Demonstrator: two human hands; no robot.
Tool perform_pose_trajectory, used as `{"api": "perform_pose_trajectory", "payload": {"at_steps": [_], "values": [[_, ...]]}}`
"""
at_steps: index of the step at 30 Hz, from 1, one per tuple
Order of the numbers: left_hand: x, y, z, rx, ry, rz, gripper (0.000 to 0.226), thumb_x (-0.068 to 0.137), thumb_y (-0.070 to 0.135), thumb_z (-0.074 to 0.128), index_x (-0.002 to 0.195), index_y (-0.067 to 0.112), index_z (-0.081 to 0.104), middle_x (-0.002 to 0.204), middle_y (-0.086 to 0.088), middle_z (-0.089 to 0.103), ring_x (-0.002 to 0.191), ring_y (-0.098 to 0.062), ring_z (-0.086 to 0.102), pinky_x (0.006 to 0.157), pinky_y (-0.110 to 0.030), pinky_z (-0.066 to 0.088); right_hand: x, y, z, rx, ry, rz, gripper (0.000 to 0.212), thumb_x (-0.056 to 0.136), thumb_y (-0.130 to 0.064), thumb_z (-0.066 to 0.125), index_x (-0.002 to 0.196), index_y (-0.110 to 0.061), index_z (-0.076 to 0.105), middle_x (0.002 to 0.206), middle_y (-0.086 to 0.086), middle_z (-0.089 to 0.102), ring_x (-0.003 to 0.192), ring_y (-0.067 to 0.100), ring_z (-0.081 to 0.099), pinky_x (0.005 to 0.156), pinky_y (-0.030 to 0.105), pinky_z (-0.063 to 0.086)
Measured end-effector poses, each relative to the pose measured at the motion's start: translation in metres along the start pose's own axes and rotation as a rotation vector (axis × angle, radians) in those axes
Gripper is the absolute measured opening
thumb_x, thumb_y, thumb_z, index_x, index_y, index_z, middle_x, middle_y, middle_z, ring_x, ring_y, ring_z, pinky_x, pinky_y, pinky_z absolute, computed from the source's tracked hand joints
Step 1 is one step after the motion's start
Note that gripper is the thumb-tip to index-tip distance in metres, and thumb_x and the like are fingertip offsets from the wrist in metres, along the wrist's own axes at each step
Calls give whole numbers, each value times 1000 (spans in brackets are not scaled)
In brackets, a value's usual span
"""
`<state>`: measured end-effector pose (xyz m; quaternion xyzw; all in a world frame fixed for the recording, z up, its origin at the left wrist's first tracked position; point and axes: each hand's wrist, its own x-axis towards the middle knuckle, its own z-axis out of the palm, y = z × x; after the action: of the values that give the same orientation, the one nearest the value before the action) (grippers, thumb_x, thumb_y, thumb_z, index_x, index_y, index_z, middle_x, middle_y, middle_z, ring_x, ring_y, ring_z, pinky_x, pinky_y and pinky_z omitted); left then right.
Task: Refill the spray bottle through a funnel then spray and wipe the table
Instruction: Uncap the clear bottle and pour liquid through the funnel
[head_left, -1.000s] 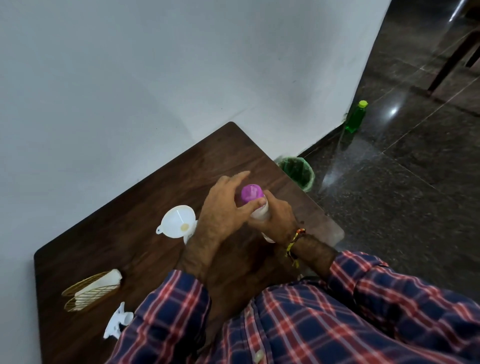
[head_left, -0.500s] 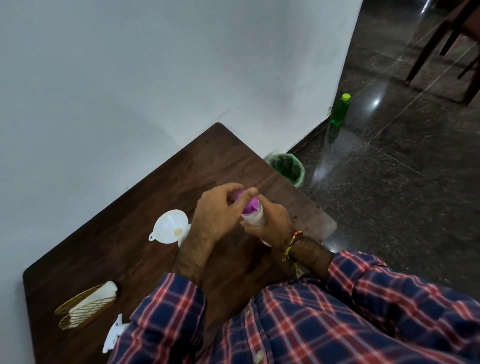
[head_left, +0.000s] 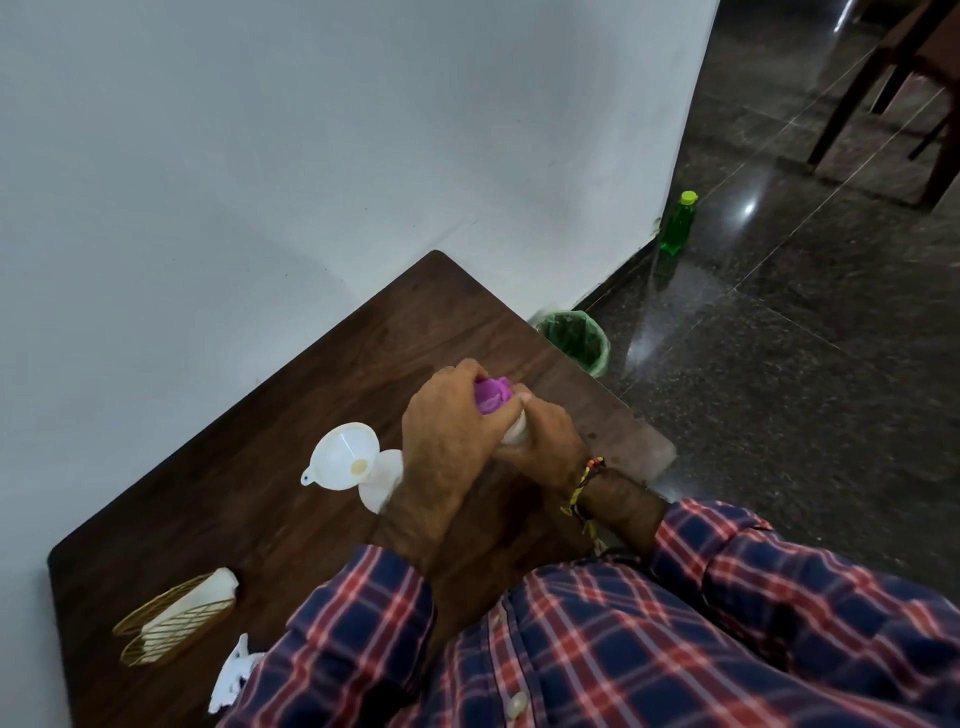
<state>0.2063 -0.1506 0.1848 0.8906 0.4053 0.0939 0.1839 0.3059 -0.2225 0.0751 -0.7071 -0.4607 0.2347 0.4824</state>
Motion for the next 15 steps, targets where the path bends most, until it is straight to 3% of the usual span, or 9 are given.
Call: {"api": "perform_pose_trajectory", "payload": {"at_steps": [5, 8, 10, 12, 15], "values": [[-1, 16, 1, 216, -86, -224, 64, 87, 64, 55, 130, 15, 48, 115, -4, 61, 100, -18, 61, 86, -31, 50, -2, -4, 2, -5, 23, -30, 59, 71, -58, 64, 111, -14, 60, 99, -7, 65, 88, 14, 65, 78, 33, 54], [1, 4, 3, -51, -211, -18, 82, 81, 57, 69, 148, 25, 33, 147, -1, 42, 131, -21, 46, 107, -38, 42, -3, 0, 2, -28, -41, 21, 62, 69, -61, 63, 113, -16, 60, 98, -15, 62, 84, 9, 63, 75, 30, 55], [7, -2, 1, -18, -382, 183, 80, 79, 40, 77, 147, 29, 37, 155, 0, 34, 141, -20, 34, 117, -42, 31, -5, 4, 2, 19, -36, 79, 60, 69, -55, 69, 115, -19, 60, 105, -7, 68, 91, 12, 66, 80, 32, 56], [12, -5, 0, 163, -476, 208, 67, 85, 28, 74, 144, 23, 44, 150, -2, 41, 137, -20, 39, 117, -36, 28, -7, 8, 4, 21, -19, 79, 60, 69, -44, 79, 120, -18, 59, 109, -2, 70, 97, 14, 67, 85, 33, 55], [10, -8, 0, 102, -276, 7, 54, 86, 48, 68, 131, 21, 55, 127, -1, 60, 112, -16, 56, 99, -28, 44, -6, 12, 7, -19, -55, 81, 53, 72, -36, 82, 116, -18, 57, 101, -8, 67, 90, 12, 66, 81, 33, 55]]}}
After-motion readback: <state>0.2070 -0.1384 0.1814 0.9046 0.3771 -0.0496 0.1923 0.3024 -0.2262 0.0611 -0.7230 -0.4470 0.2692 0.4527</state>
